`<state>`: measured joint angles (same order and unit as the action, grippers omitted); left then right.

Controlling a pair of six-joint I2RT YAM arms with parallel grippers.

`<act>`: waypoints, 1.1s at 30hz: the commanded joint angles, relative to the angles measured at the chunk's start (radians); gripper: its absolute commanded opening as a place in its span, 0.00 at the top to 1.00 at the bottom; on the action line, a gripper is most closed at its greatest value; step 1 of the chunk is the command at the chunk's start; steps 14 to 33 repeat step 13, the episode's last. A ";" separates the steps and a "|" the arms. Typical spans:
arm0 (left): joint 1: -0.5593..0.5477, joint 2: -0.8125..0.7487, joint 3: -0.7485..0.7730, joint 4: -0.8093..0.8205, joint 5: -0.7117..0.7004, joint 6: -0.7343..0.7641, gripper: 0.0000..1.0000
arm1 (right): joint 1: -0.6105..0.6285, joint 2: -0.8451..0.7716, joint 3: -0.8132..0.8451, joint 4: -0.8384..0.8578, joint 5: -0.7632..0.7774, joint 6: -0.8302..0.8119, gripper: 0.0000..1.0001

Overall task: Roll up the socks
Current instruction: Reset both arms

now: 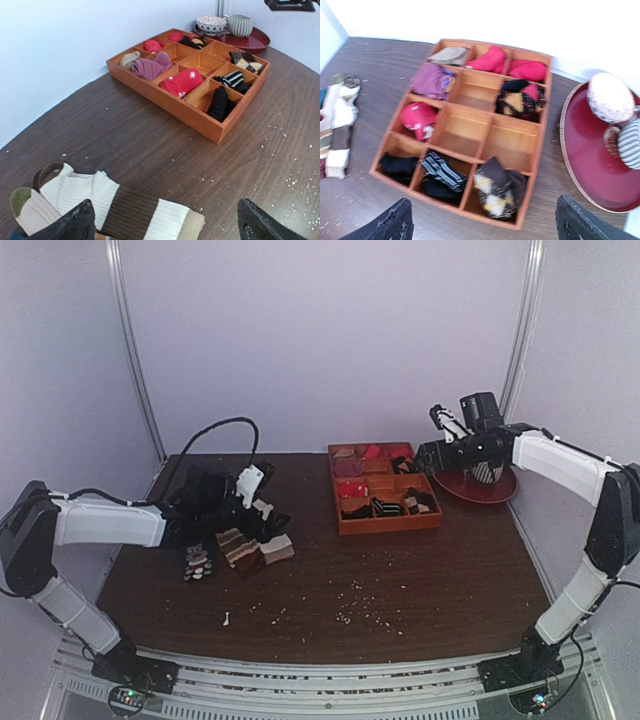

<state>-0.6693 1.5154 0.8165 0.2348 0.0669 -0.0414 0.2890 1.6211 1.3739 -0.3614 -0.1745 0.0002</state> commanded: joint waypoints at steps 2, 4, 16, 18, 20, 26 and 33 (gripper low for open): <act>0.018 -0.101 0.004 0.036 -0.169 -0.066 0.02 | 0.000 -0.093 -0.124 0.094 -0.078 0.085 0.00; 0.020 -0.127 -0.004 0.033 -0.198 -0.079 0.02 | 0.008 -0.144 -0.179 0.145 -0.038 0.097 0.00; 0.026 -0.210 -0.019 0.008 -0.289 -0.124 0.02 | 0.021 -0.304 -0.374 0.360 0.131 0.159 0.00; 0.026 -0.210 -0.019 0.008 -0.289 -0.124 0.02 | 0.021 -0.304 -0.374 0.360 0.131 0.159 0.00; 0.026 -0.210 -0.019 0.008 -0.289 -0.124 0.02 | 0.021 -0.304 -0.374 0.360 0.131 0.159 0.00; 0.026 -0.210 -0.019 0.008 -0.289 -0.124 0.02 | 0.021 -0.304 -0.374 0.360 0.131 0.159 0.00; 0.026 -0.210 -0.019 0.008 -0.289 -0.124 0.02 | 0.021 -0.304 -0.374 0.360 0.131 0.159 0.00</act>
